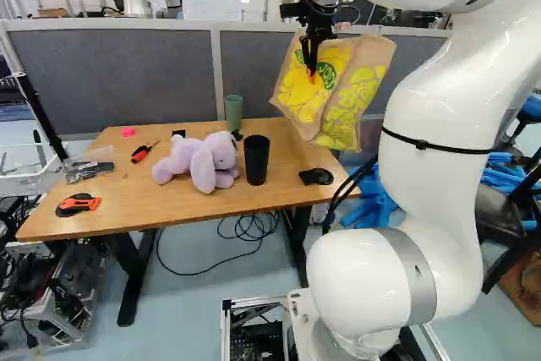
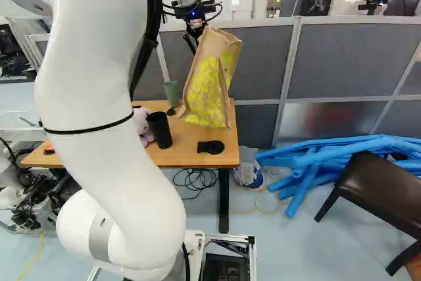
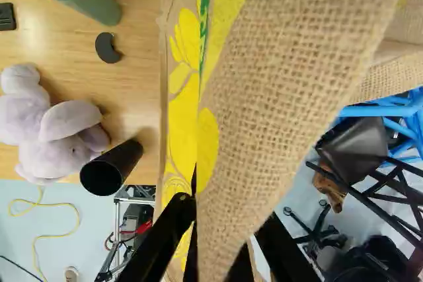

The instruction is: Pick up the bag on the ground and place it on the table

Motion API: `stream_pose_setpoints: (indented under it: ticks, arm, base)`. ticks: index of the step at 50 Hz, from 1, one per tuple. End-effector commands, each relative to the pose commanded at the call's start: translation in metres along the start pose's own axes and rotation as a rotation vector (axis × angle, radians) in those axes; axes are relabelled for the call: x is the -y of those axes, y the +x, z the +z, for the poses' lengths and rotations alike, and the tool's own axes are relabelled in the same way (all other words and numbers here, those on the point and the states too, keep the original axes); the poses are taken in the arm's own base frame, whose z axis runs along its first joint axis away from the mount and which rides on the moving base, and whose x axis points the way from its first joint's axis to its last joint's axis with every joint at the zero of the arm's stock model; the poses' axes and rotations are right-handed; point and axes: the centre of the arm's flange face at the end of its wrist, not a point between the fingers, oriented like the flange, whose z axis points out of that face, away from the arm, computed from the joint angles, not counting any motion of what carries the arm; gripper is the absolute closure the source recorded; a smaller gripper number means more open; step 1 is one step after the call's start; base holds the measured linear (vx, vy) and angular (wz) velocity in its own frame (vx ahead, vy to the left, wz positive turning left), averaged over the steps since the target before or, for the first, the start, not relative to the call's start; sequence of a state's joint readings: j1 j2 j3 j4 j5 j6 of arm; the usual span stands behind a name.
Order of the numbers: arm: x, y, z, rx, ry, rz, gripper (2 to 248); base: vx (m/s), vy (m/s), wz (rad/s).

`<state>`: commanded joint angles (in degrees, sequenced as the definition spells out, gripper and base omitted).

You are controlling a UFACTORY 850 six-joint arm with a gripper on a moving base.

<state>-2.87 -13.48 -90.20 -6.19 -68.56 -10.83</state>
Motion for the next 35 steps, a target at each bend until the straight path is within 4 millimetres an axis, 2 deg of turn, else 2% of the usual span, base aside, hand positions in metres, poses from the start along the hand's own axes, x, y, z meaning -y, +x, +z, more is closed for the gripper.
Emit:
stream_pose_setpoints:
  ticks: [35]
  arm:
    - [0.0,0.025,0.055,-0.01,0.003,-0.01,227]
  base:
    - [0.0,0.0,0.0]
